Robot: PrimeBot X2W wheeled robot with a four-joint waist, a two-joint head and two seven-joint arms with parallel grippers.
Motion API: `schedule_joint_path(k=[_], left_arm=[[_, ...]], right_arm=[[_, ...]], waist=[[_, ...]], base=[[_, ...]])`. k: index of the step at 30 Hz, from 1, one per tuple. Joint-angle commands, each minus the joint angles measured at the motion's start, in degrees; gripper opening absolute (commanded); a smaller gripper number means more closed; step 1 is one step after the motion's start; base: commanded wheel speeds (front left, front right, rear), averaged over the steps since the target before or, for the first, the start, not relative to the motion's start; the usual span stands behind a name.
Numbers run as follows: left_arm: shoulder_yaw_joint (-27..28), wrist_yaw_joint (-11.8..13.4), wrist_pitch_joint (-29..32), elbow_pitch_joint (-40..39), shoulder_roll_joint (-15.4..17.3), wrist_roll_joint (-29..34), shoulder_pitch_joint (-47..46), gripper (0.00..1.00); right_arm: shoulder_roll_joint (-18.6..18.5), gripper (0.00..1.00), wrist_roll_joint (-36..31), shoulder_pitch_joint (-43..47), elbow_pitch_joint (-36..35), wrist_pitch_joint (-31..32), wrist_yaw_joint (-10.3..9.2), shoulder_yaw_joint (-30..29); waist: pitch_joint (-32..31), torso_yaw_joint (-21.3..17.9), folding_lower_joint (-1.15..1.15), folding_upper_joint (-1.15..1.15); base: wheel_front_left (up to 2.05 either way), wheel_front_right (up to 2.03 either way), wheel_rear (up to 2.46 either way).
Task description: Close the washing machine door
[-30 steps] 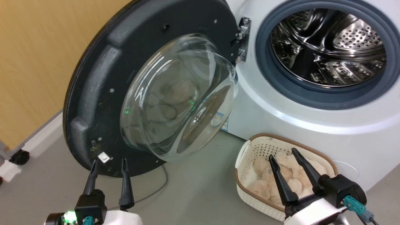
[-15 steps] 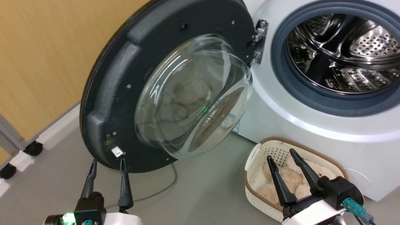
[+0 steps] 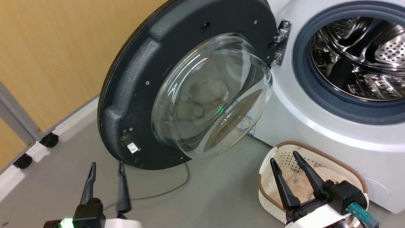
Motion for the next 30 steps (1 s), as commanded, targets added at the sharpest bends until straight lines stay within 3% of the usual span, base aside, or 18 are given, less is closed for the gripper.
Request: schedule_joint_path(k=[1, 8, 14, 20, 23, 27, 30], left_arm=[[-0.04, 0.20, -0.55, -0.69, 0.25, -0.36, 0.35, 0.00], [1.72, -1.17, -0.55, -2.48, 1.35, -1.82, -1.73, 0.00], [7.95, -4.89, -0.55, -0.02, 2.82, -9.95, -7.54, 0.00], [12.97, -8.67, 2.06, 7.32, 9.16, -15.60, -18.13, 0.00], [16.25, -10.32, 5.84, 12.06, 10.09, -22.02, -23.38, 0.00], [21.89, -13.45, 13.44, 18.67, 9.53, -35.44, -29.75, 0.00], [23.54, -14.45, 19.49, 22.47, 10.36, -41.08, -32.01, 0.00]], right_arm=[[-0.30, 1.00, 0.38, -0.22, 0.13, -0.49, 0.03, 0.11], [0.17, 1.00, -0.13, 1.08, -0.58, -0.49, 0.03, -1.49], [0.47, 1.00, -1.17, 3.00, -1.99, -0.49, 0.03, -3.48], [0.45, 1.00, -2.39, 4.90, -3.74, -0.49, 0.03, -5.56], [0.28, 1.00, -2.88, 5.08, -4.42, -0.46, 0.03, -5.59], [-0.11, 1.00, -3.12, 4.43, -4.95, -0.23, 0.03, -5.32], [-0.18, 1.00, -3.38, 3.97, -5.00, -0.02, 0.03, -5.59]], waist=[[0.04, 0.28, 0.00, 0.00], [-0.02, 0.25, 0.00, 0.00], [0.69, 0.08, 0.00, 0.00], [2.25, -0.24, 0.00, 0.00], [3.60, -1.41, 0.00, 0.00], [5.13, -3.12, 0.00, 0.00], [5.87, -4.08, 0.00, 0.00]], base=[[0.00, 0.00, 0.00], [0.00, 0.00, 0.00], [0.00, 0.00, 0.00], [0.00, 0.00, 0.00], [0.00, 0.00, 0.00], [0.00, 0.00, 0.00], [0.00, 0.00, 0.00]])
